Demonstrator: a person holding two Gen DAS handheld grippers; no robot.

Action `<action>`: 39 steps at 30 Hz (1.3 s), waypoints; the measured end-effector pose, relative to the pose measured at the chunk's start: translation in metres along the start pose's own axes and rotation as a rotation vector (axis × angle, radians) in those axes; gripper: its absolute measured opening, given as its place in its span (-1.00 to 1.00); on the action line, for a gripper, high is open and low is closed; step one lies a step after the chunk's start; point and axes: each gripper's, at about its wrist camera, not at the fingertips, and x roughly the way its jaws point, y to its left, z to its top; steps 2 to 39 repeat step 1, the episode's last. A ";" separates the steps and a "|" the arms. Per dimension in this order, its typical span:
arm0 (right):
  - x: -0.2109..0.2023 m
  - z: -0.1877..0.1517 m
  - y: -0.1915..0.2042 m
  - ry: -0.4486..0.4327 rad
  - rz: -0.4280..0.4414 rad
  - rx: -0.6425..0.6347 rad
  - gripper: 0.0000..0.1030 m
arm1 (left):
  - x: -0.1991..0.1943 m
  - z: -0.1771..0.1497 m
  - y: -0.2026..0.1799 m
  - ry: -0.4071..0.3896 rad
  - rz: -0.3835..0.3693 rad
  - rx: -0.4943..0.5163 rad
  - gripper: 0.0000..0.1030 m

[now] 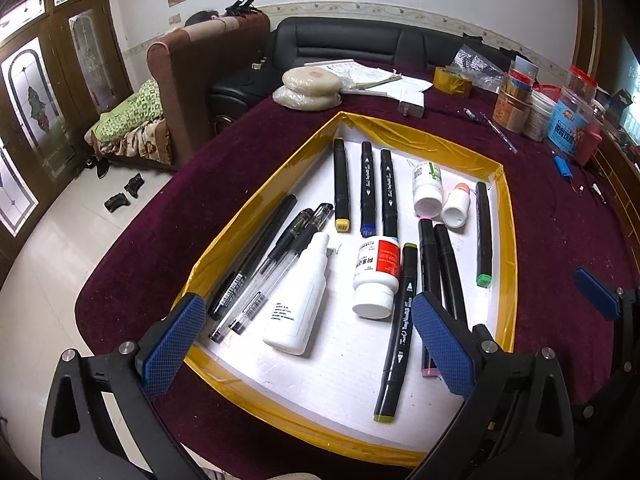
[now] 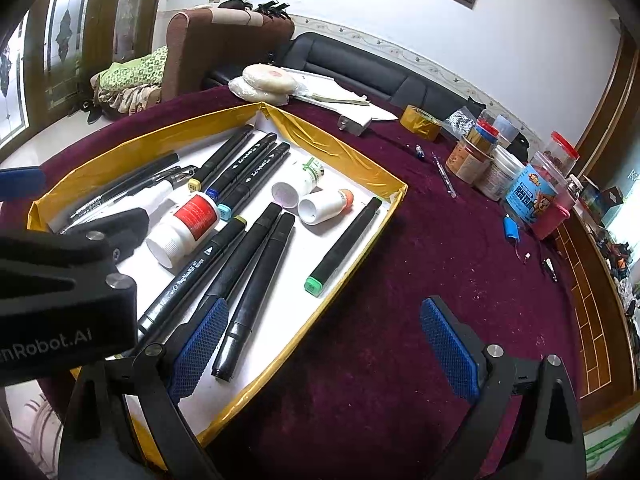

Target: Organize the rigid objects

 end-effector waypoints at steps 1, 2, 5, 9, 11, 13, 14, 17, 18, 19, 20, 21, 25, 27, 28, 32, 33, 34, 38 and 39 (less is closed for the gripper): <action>-0.001 0.000 -0.002 -0.001 0.003 0.005 0.84 | 0.000 0.001 -0.001 0.003 -0.003 0.000 1.00; -0.001 0.000 -0.002 -0.001 0.003 0.005 0.84 | 0.000 0.001 -0.001 0.003 -0.003 0.000 1.00; -0.001 0.000 -0.002 -0.001 0.003 0.005 0.84 | 0.000 0.001 -0.001 0.003 -0.003 0.000 1.00; -0.001 0.000 -0.002 -0.001 0.003 0.005 0.84 | 0.000 0.001 -0.001 0.003 -0.003 0.000 1.00; -0.001 0.000 -0.002 -0.001 0.003 0.005 0.84 | 0.000 0.001 -0.001 0.003 -0.003 0.000 1.00; -0.001 0.000 -0.002 -0.001 0.003 0.005 0.84 | 0.000 0.001 -0.001 0.003 -0.003 0.000 1.00; -0.001 0.000 -0.002 -0.001 0.003 0.005 0.84 | 0.000 0.001 -0.001 0.003 -0.003 0.000 1.00; -0.001 0.000 -0.002 -0.001 0.003 0.005 0.84 | 0.000 0.001 -0.001 0.003 -0.003 0.000 1.00; -0.001 0.000 -0.002 -0.001 0.003 0.005 0.84 | 0.000 0.001 -0.001 0.003 -0.003 0.000 1.00; -0.001 0.000 -0.002 -0.001 0.003 0.005 0.84 | 0.000 0.001 -0.001 0.003 -0.003 0.000 1.00; -0.001 0.000 -0.002 -0.001 0.003 0.005 0.84 | 0.000 0.001 -0.001 0.003 -0.003 0.000 1.00; -0.001 0.000 -0.002 -0.001 0.003 0.005 0.84 | 0.000 0.001 -0.001 0.003 -0.003 0.000 1.00; -0.001 0.000 -0.002 -0.001 0.003 0.005 0.84 | 0.000 0.001 -0.001 0.003 -0.003 0.000 1.00; -0.001 0.000 -0.002 -0.001 0.003 0.005 0.84 | 0.000 0.001 -0.001 0.003 -0.003 0.000 1.00; -0.001 0.000 -0.002 -0.001 0.003 0.005 0.84 | 0.000 0.001 -0.001 0.003 -0.003 0.000 1.00; -0.001 0.000 -0.002 -0.001 0.003 0.005 0.84 | 0.000 0.001 -0.001 0.003 -0.003 0.000 1.00; -0.001 0.000 -0.002 -0.001 0.003 0.005 0.84 | 0.000 0.001 -0.001 0.003 -0.003 0.000 1.00; -0.001 0.000 -0.002 -0.001 0.003 0.005 0.84 | 0.000 0.001 -0.001 0.003 -0.003 0.000 1.00; -0.001 0.000 -0.002 -0.001 0.003 0.005 0.84 | 0.000 0.001 -0.001 0.003 -0.003 0.000 1.00; -0.001 0.000 -0.002 -0.001 0.003 0.005 0.84 | 0.000 0.001 -0.001 0.003 -0.003 0.000 1.00</action>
